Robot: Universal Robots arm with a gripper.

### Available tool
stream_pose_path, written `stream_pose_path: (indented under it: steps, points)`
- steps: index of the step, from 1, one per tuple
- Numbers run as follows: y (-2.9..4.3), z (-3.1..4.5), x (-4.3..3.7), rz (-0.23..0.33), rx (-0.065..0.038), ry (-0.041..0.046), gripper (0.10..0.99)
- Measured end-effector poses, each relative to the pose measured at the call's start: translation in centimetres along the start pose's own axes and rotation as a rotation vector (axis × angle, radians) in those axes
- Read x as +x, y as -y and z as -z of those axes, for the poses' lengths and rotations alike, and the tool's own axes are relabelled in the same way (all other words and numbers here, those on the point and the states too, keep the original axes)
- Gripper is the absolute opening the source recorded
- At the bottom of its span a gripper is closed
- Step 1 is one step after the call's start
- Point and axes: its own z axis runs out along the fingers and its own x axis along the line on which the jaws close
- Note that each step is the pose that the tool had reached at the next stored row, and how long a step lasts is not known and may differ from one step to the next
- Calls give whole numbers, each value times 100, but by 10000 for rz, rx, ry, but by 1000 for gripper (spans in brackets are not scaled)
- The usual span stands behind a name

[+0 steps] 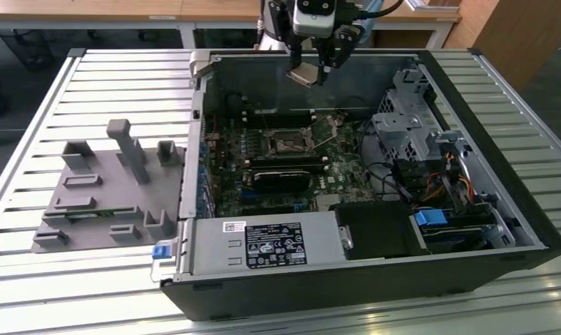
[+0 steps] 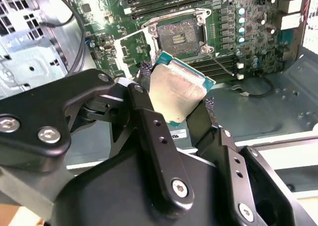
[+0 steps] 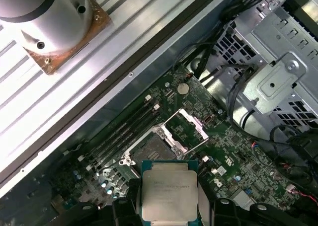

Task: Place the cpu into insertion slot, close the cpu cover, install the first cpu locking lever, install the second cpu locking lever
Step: 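Place the cpu into insertion slot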

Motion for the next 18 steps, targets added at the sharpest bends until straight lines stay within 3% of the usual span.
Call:
stream_pose_path:
  steps: [18]
  points:
    - [-2, -12, 2, -2428, -18, 222, 541]
